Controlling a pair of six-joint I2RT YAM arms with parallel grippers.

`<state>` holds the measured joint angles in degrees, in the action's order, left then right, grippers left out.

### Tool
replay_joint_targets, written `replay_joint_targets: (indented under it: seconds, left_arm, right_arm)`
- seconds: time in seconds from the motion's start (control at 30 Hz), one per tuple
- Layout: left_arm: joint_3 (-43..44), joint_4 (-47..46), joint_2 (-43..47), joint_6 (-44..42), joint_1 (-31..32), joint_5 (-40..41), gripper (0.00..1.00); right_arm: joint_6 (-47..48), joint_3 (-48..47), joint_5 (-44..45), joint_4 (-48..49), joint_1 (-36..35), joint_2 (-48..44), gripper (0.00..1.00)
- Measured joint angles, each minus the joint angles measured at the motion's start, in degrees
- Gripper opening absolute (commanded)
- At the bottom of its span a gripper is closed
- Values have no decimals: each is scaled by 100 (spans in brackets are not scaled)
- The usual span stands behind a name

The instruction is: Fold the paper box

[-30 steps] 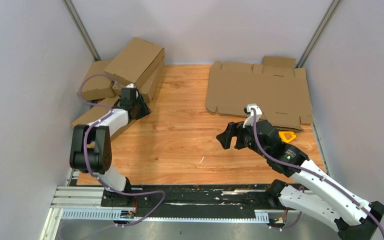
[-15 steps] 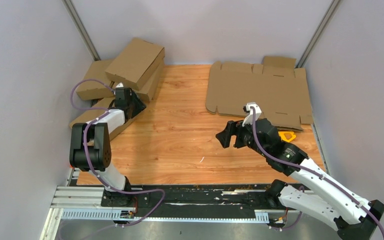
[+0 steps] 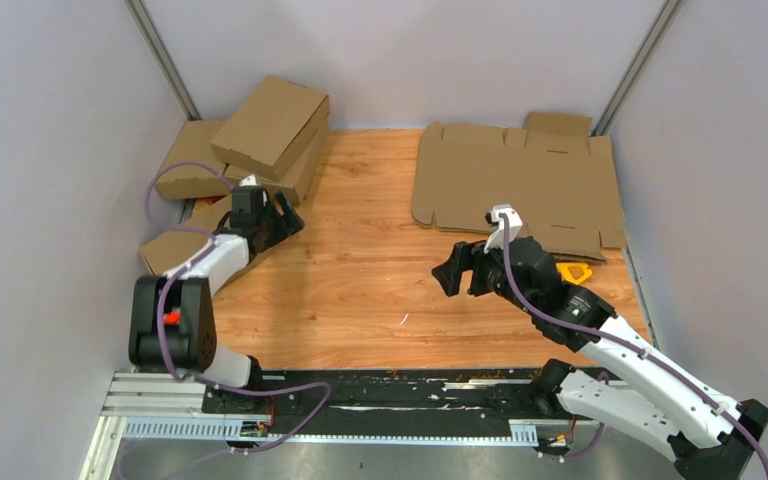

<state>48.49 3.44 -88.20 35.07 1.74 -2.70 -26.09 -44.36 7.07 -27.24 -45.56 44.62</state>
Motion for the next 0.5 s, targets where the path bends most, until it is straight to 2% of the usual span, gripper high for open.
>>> replay_joint_targets:
  seconds: [0.03,0.17,0.27,0.4,0.5]
  left_arm:
    - [-227,55,328,-26,33,-22,99]
    - [-1027,243,1797,-177,114,-83,100]
    - [-1237,435,2651,-304,280,-66,100]
    - [-1294,302,3209,-396,575,-212,100]
    - [-1445,-52,3355,-485,752,-332,100]
  right_arm:
    - [48,0,35,-2,0,-9,86]
    - [317,13,398,11,0,-144,86]
    - [588,317,951,378,0,-420,86]
    - [1021,1220,1510,1314,2,-706,91]
    - [1185,1648,1919,1958,48,-413,91]
